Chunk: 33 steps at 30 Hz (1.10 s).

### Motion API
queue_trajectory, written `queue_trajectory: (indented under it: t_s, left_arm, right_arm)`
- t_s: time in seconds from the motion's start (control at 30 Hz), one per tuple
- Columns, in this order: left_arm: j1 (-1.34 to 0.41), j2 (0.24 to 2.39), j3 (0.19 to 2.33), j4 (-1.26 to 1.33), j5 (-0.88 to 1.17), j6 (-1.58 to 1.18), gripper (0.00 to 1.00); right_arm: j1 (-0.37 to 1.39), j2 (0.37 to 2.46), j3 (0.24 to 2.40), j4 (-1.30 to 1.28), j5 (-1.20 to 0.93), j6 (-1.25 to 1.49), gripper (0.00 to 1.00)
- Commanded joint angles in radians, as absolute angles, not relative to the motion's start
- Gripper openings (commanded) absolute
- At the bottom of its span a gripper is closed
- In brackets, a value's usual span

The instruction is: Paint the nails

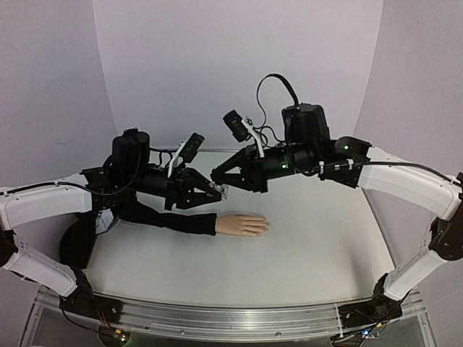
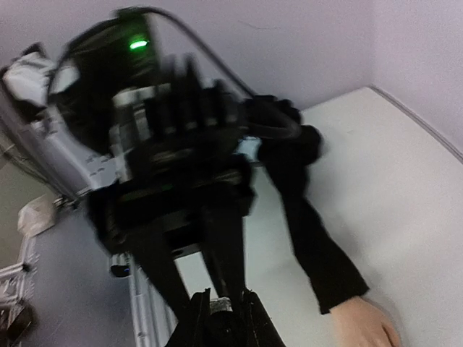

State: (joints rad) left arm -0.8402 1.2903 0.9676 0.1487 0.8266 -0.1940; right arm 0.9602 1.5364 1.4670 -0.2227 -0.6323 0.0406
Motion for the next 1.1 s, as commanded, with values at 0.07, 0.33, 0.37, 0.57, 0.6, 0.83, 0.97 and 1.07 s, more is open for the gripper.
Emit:
queue_trajectory:
  t_s: [0.07, 0.33, 0.37, 0.57, 0.6, 0.83, 0.97, 1.07]
  left_arm:
    - [-0.807, 1.222, 1.041, 0.158, 0.957, -0.138, 0.00]
    - [-0.824, 1.301, 1.081, 0.078, 0.176, -0.122, 0.00]
    - [-0.832, 1.318, 1.102, 0.066, 0.136, -0.117, 0.00]
    - [-0.946, 1.379, 1.112, 0.114, -0.048, -0.047, 0.00]
    - [-0.953, 1.388, 1.120, 0.116, -0.059, -0.049, 0.00]
    - [-0.991, 1.433, 1.150, 0.129, -0.098, -0.060, 0.00]
    - [-0.999, 1.439, 1.155, 0.129, -0.102, -0.064, 0.00]
    - [-1.003, 1.438, 1.153, 0.136, -0.095, -0.069, 0.00]
  right_arm:
    - [0.955, 1.486, 1.390, -0.215, -0.724, -0.014, 0.02]
    - [0.933, 1.413, 1.363, -0.187, -0.165, 0.217, 0.57]
    - [0.933, 1.417, 1.369, -0.188, -0.142, 0.241, 0.58]
    - [0.956, 1.487, 1.463, -0.214, -0.031, 0.352, 0.59]
    - [0.964, 1.506, 1.488, -0.226, -0.020, 0.348, 0.57]
    - [0.983, 1.586, 1.582, -0.283, 0.049, 0.386, 0.43]
    - [0.987, 1.617, 1.613, -0.302, 0.053, 0.395, 0.42]
    - [0.988, 1.644, 1.638, -0.316, 0.051, 0.407, 0.41]
